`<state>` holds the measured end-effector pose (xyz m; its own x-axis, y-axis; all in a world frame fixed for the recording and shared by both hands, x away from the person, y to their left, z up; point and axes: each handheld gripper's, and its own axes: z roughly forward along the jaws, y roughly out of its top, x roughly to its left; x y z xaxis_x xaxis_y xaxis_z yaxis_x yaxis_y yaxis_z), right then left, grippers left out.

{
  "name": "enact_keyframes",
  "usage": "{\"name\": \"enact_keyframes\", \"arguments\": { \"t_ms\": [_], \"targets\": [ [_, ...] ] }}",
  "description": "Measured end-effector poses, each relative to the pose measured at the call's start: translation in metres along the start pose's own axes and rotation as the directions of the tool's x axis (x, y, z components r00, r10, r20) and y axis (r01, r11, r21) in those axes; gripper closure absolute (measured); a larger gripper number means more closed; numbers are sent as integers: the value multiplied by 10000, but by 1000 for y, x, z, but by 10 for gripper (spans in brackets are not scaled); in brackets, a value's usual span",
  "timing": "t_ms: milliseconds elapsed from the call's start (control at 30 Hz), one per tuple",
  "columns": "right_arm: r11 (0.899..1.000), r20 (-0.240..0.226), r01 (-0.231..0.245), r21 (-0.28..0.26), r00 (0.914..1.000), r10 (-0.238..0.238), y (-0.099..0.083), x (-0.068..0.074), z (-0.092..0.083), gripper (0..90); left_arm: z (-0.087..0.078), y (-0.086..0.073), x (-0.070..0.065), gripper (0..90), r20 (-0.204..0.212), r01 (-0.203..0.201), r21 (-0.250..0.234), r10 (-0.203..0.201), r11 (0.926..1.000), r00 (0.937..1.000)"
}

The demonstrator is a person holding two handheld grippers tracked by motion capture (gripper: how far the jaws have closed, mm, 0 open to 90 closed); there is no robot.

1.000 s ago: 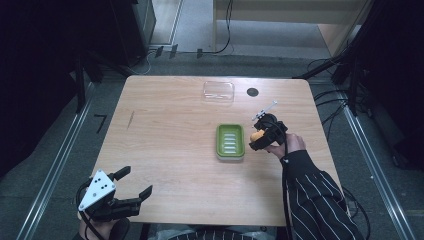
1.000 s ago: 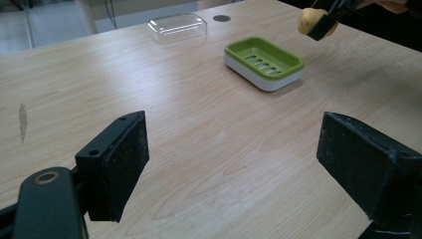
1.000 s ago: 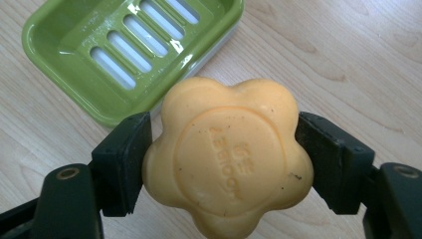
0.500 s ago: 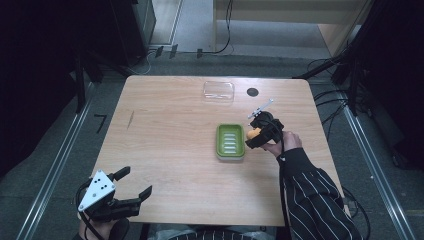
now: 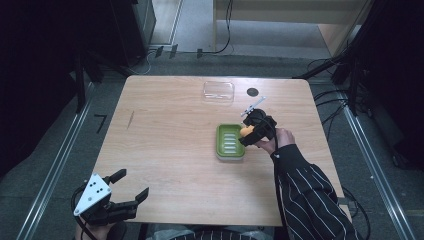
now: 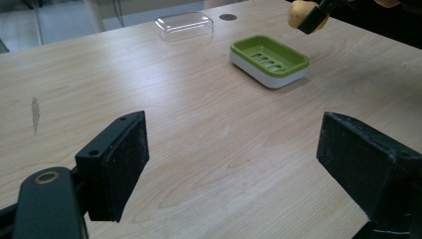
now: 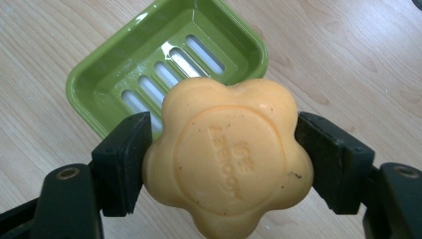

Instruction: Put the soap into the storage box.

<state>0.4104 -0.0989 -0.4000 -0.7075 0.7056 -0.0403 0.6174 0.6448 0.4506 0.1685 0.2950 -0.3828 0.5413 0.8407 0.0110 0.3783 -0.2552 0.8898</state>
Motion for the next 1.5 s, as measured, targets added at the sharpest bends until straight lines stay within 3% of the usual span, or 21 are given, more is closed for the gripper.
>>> {"name": "enact_keyframes", "arguments": {
  "t_ms": [900, 1500],
  "targets": [
    [9995, -193, 236, -201, 9995, -239, 10, 7, 3, 263, -5, -3, -1, 136, -155, 38, 31, -37, 10000, 9999],
    [9978, -358, 630, -183, 9973, -637, 27, 20, 17, 263, -5, -3, 0, 136, -148, 25, 52, -25, 10000, 9999]
  ]
}}
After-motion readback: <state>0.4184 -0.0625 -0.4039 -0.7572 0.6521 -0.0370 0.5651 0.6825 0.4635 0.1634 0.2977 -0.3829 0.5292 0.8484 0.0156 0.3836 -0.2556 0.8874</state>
